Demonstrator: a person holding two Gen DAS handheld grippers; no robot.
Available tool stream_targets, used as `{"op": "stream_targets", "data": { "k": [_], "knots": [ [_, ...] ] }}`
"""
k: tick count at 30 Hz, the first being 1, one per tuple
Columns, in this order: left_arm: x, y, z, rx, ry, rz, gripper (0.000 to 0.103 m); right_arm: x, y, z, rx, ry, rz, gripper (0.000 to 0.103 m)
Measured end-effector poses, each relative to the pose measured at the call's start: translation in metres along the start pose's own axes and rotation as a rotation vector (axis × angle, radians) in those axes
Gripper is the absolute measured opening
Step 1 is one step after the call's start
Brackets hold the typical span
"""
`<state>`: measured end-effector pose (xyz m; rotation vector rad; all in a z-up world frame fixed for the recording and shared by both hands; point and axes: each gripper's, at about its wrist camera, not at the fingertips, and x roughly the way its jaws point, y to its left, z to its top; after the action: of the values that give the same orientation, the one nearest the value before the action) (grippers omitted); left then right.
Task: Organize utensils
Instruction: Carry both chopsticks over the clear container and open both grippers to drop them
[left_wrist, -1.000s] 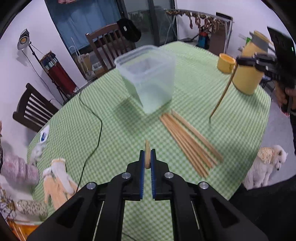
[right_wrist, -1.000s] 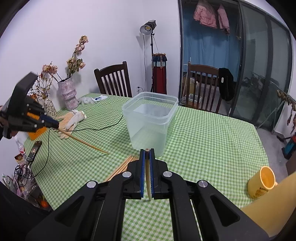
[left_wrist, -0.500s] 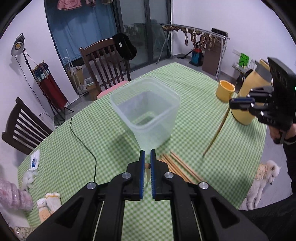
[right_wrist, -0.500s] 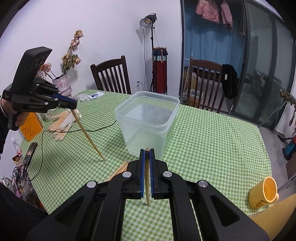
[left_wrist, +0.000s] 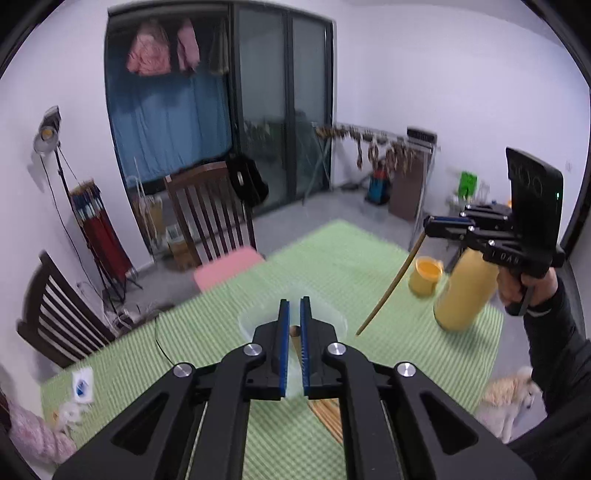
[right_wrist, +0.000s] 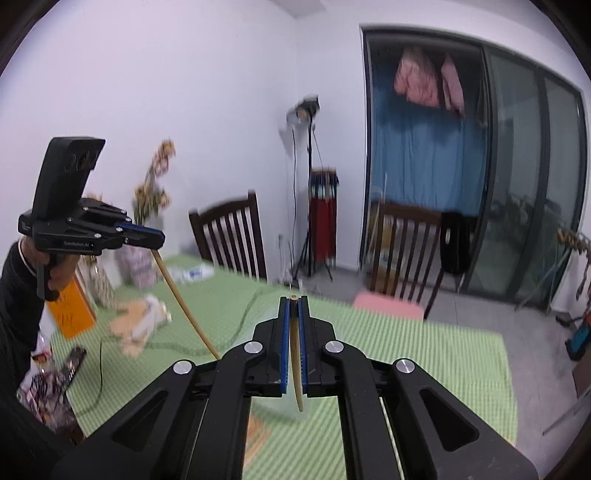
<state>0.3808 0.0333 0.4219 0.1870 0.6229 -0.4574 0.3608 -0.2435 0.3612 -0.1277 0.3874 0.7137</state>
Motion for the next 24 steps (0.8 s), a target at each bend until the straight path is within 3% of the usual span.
{"op": "stream_targets", "data": {
  "k": [5,9,14,19,22,24],
  "knots": [
    [-0.004,0.006,0.047,0.014,-0.073,0.045,0.002,0.027,-0.003,0.036,0.000,-0.023,-0.012,0.005],
    [0.046,0.018,0.061,-0.022,-0.035,0.011,0.002,0.076,-0.001,0.033,0.010,0.035,-0.007,0.005],
    [0.132,0.036,0.045,-0.084,0.061,-0.024,0.002,0.149,-0.015,-0.002,0.090,0.163,0.013,0.005],
    [0.214,0.052,0.015,-0.120,0.180,-0.014,0.003,0.221,-0.033,-0.052,0.176,0.327,0.027,0.005],
    [0.250,0.061,-0.004,-0.143,0.242,-0.009,0.004,0.245,-0.046,-0.066,0.223,0.356,0.016,0.005],
    [0.262,0.067,-0.012,-0.160,0.238,-0.008,0.004,0.252,-0.053,-0.069,0.245,0.368,0.006,0.006]
  ]
}}
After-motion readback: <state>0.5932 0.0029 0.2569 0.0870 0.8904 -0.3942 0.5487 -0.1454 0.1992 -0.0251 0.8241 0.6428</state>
